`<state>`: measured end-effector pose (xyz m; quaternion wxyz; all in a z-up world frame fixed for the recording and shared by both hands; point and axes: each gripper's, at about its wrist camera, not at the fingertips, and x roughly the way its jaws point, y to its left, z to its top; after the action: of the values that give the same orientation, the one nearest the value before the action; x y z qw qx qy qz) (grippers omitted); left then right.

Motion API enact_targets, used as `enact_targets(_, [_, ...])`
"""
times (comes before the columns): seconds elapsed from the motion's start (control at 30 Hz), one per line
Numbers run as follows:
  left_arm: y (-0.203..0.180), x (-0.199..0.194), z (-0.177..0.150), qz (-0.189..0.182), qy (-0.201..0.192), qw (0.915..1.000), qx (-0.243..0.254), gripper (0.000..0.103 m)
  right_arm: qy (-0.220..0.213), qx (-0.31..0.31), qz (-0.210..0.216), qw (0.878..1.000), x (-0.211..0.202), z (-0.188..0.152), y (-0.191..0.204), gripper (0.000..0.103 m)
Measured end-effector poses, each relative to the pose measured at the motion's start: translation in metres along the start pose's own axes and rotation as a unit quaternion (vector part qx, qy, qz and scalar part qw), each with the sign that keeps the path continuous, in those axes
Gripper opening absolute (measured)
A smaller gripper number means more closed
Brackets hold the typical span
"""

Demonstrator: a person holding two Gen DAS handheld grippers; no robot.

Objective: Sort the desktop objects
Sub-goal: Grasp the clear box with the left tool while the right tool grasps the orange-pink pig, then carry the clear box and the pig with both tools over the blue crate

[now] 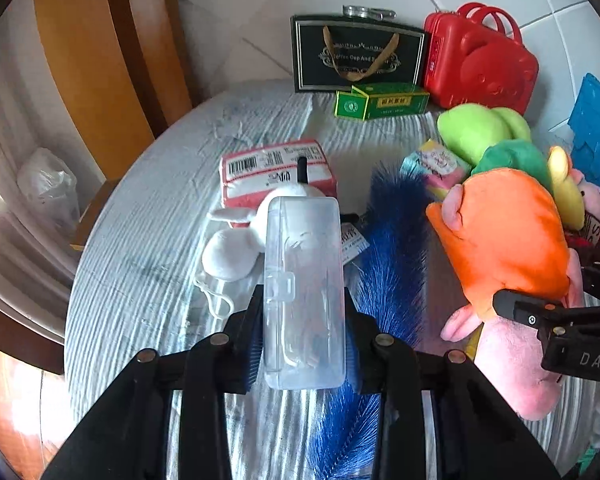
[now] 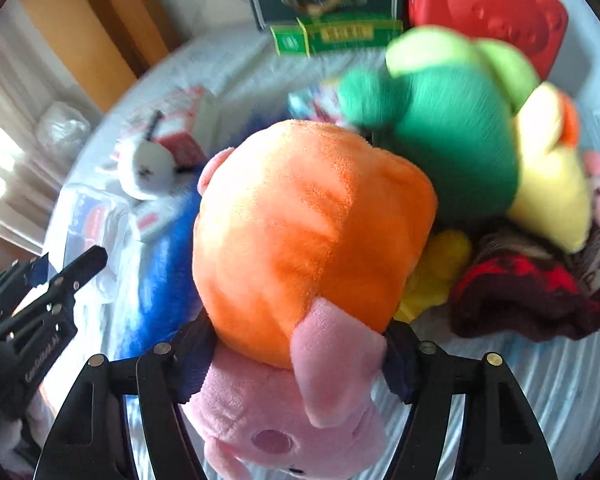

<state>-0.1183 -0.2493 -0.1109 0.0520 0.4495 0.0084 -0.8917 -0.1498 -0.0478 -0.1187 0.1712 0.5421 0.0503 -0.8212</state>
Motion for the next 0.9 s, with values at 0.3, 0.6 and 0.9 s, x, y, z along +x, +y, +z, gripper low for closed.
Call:
enact_targets(0.3, [-0.026, -0.076, 0.014, -0.015, -0.088, 0.996, 0.011, 0.032, -0.119, -0.011, 0.0, 0.993, -0.078, -0.012, 0.006, 0.07])
enact_targets(0.6, [-0.09, -0.132, 0.01, -0.048, -0.131, 0.9891, 0.048, 0.032, -0.22, 0.008, -0.032, 0.975, -0.165, -0.031, -0.031, 0.07])
enact_targets(0.9, [-0.187, -0.167, 0.011, -0.079, -0.162, 0.9798, 0.087, 0.032, -0.277, 0.032, -0.073, 0.958, -0.241, -0.066, -0.11, 0.07])
